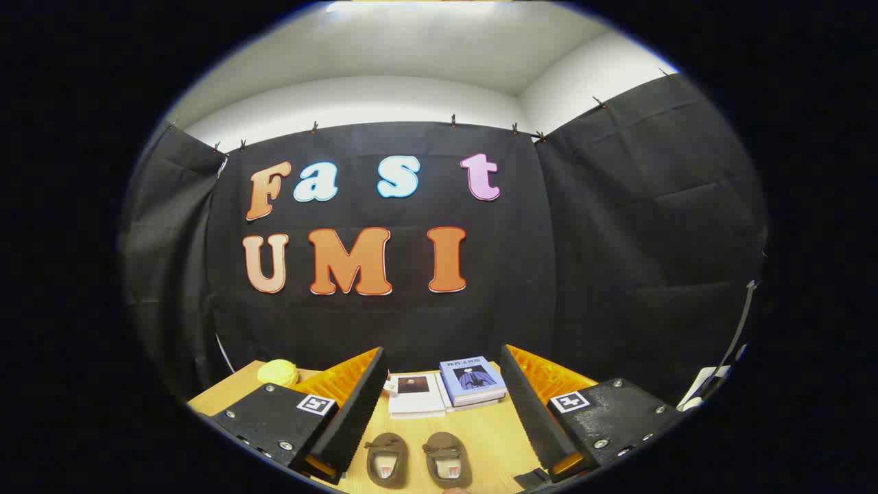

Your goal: Open the storage box then place both shoes into the box .Put the left shoe in first, then the right shoe, with the right side of both shoes facing outward in a uniform manner.

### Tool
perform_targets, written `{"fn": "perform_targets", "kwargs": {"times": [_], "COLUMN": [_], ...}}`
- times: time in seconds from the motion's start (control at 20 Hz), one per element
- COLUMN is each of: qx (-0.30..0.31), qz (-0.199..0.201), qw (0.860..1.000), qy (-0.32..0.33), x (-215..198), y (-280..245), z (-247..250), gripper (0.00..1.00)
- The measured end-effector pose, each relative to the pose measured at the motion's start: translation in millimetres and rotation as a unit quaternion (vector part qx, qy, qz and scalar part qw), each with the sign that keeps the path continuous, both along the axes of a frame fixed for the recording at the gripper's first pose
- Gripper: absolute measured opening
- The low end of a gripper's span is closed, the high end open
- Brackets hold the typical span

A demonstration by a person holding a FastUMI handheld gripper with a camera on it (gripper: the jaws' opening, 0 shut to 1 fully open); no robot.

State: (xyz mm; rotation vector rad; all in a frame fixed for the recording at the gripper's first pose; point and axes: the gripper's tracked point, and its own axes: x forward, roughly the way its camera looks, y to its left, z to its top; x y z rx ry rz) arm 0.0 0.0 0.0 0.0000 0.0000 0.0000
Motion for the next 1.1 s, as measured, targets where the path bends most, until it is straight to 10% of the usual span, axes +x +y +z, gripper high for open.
{"fn": "perform_targets", "kwargs": {"times": [1.1], "qx": [0.007], "qz": [0.065], "qw": [0.997], "qy": [0.044], "x": [8.8], "y": [38.5], "z": [-65.5], "gripper": [0.98]}}
